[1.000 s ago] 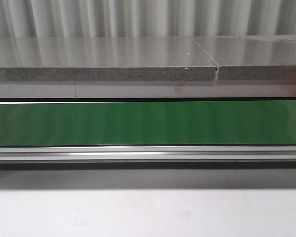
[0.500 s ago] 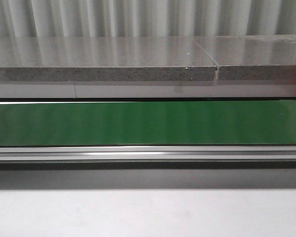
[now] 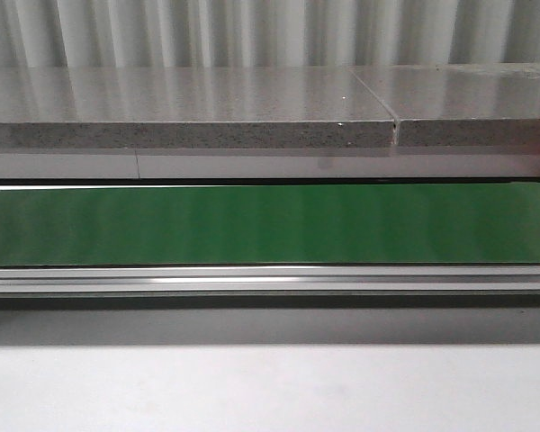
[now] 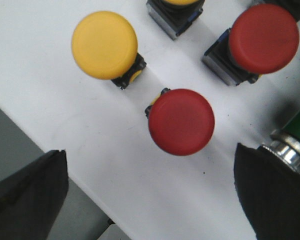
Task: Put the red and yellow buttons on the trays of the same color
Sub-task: 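Grasp a red push-button by its base with the left gripper, then lower the red button onto the green belt and open the left gripper, then move the left gripper to a yellow button and grasp it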
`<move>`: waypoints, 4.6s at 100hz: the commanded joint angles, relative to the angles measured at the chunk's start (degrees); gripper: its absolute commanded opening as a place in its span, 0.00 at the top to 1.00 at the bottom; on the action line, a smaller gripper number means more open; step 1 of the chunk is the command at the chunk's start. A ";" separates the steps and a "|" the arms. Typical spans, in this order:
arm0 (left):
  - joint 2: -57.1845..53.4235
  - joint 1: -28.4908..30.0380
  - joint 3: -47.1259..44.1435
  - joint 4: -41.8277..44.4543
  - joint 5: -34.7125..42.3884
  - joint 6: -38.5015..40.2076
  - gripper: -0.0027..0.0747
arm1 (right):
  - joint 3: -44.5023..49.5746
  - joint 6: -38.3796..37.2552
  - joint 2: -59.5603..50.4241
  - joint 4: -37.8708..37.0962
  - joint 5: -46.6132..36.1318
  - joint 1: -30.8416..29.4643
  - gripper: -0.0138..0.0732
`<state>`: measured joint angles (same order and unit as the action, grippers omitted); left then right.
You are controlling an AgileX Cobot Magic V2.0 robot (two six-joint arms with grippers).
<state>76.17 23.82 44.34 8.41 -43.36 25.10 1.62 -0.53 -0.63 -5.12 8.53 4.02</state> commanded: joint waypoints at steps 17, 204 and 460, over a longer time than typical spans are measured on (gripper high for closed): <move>3.11 0.12 3.89 0.18 2.14 -0.17 0.17 | -0.34 0.16 -0.83 -0.65 -4.74 -0.21 0.92; -12.21 -14.87 19.29 2.49 -11.36 -16.82 0.99 | -0.34 0.16 -0.83 -0.65 -4.74 -0.21 0.92; -1.67 -29.32 30.55 1.04 -20.05 -14.19 0.11 | -0.34 0.16 -0.83 -0.65 -4.74 -0.21 0.92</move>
<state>77.24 -6.86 75.28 9.16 -66.14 8.57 1.62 -0.53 -0.63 -5.12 8.53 4.02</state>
